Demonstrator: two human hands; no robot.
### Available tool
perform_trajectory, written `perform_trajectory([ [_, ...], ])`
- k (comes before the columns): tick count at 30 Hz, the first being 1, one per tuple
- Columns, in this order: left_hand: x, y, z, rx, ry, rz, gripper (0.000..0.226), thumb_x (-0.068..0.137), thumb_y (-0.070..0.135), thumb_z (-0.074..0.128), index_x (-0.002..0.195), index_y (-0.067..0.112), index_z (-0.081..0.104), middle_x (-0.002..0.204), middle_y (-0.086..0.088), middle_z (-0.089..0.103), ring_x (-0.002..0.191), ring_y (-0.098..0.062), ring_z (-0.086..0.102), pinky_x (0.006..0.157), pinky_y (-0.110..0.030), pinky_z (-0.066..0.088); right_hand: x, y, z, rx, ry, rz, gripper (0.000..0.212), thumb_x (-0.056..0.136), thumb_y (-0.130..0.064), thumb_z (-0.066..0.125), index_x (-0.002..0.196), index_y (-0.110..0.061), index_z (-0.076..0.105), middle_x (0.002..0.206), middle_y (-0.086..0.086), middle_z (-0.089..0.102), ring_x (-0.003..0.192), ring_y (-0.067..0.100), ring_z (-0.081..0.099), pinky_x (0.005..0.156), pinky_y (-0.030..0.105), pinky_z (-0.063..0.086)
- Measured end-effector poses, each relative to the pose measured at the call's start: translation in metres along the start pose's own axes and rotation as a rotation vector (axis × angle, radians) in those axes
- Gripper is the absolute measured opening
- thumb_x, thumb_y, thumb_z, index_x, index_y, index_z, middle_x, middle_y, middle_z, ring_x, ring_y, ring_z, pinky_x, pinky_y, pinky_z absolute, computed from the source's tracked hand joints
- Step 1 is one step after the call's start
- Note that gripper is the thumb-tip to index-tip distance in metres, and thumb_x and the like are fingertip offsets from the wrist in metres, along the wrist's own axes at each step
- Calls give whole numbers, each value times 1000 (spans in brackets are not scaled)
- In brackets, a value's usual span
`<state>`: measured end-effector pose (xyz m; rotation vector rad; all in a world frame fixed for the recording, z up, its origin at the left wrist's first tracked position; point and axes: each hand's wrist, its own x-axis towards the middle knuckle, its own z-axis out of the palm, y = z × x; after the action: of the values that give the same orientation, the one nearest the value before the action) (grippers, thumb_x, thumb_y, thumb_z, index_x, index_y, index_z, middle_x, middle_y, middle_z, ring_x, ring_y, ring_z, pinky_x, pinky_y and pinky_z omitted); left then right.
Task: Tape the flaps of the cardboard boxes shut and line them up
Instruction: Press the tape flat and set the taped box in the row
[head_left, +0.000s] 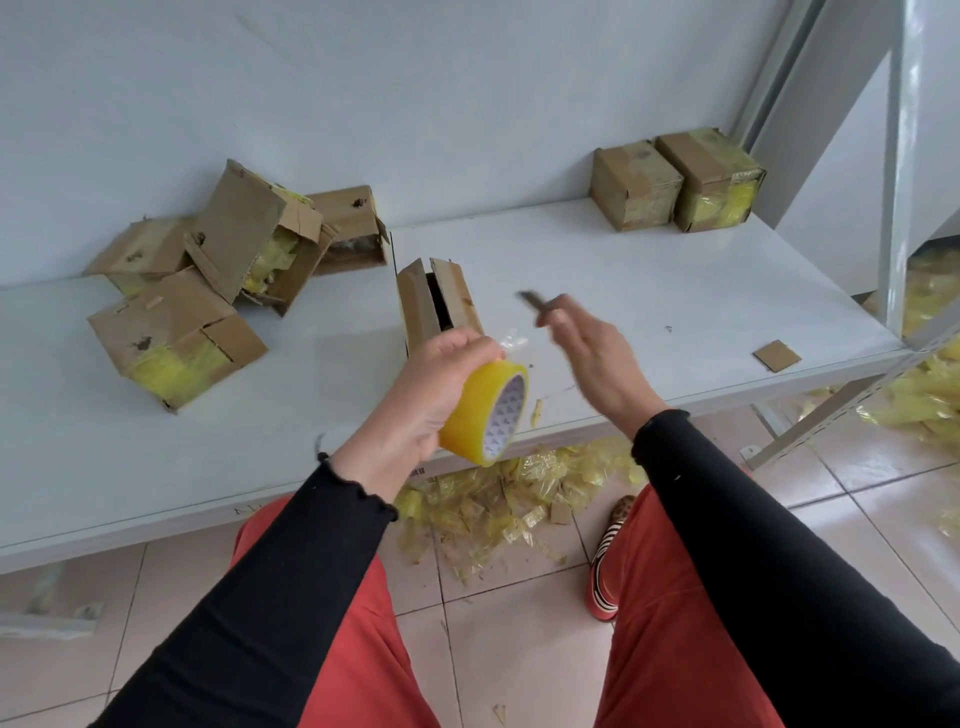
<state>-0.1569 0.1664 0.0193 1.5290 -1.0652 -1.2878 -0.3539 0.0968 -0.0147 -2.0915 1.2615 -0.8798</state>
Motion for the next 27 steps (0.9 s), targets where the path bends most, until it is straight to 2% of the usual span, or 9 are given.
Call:
perform_trajectory([
  [3, 0, 4, -28, -120, 86, 57, 14, 90, 32, 73, 89, 18, 71, 93, -1, 74, 74, -13, 66, 65, -27, 51, -6, 13, -22, 132, 59, 66, 38, 108, -51, 32, 99, -23, 57, 74, -15, 54, 71, 4, 53, 71, 39, 38],
  [7, 4, 9, -33, -262, 180, 95, 17, 89, 33, 76, 75, 28, 68, 93, 4, 73, 80, -14, 66, 70, -33, 50, -18, -20, -6, 186, -55, -49, 25, 104, -45, 43, 94, -25, 54, 70, 7, 49, 64, 26, 44, 60, 37, 35],
  [9, 6, 11, -28, -352, 217, 108, 16, 90, 29, 76, 75, 28, 70, 95, 4, 74, 86, -17, 68, 75, -37, 54, -24, -35, 5, 148, -121, -111, 21, 105, -42, 46, 92, -27, 54, 65, 5, 47, 56, 18, 39, 55, 33, 32],
  [11, 7, 13, -25, -462, 226, 99, 15, 91, 26, 74, 77, 28, 71, 94, 2, 75, 83, -18, 71, 71, -37, 59, -27, -41, 10, 148, -151, -125, 19, 106, -37, 49, 92, -25, 55, 62, 2, 44, 55, 13, 36, 55, 32, 31],
  [16, 6, 11, -14, -561, 186, 65, 12, 95, 18, 69, 84, 22, 66, 98, -11, 69, 80, -26, 69, 66, -36, 58, -26, -53, 13, 206, -180, -148, 24, 107, -32, 51, 89, -16, 54, 63, 3, 45, 57, 15, 37, 57, 33, 31],
  [19, 2, 6, 0, -582, 137, 41, 11, 96, 16, 67, 86, 21, 65, 88, -8, 70, 75, -23, 68, 66, -34, 57, -25, -66, 17, 251, -188, -197, 27, 106, -37, 47, 86, -19, 50, 64, 2, 50, 57, 20, 42, 56, 38, 35],
  [21, 1, 5, 0, -657, 123, 8, 10, 97, 17, 66, 88, 20, 65, 92, -9, 71, 82, -27, 69, 74, -39, 58, -24, -71, 16, 289, -177, -218, 24, 106, -40, 47, 86, -27, 48, 66, -2, 47, 60, 20, 42, 57, 38, 35],
  [24, 3, 10, -10, -731, 146, -1, 5, 96, 20, 68, 91, 20, 65, 118, -21, 70, 103, -36, 68, 96, -56, 55, -21, -62, 8, 259, -95, -164, 27, 107, -38, 48, 83, -26, 49, 64, -2, 42, 59, 13, 37, 57, 34, 30],
  [27, 3, 14, -18, -767, 123, -11, 5, 93, 24, 70, 94, 19, 69, 120, -18, 70, 107, -36, 69, 99, -62, 53, -20, -50, 6, 97, -90, -126, 32, 107, -41, 49, 79, -26, 48, 58, -7, 38, 55, 12, 34, 56, 33, 30],
])
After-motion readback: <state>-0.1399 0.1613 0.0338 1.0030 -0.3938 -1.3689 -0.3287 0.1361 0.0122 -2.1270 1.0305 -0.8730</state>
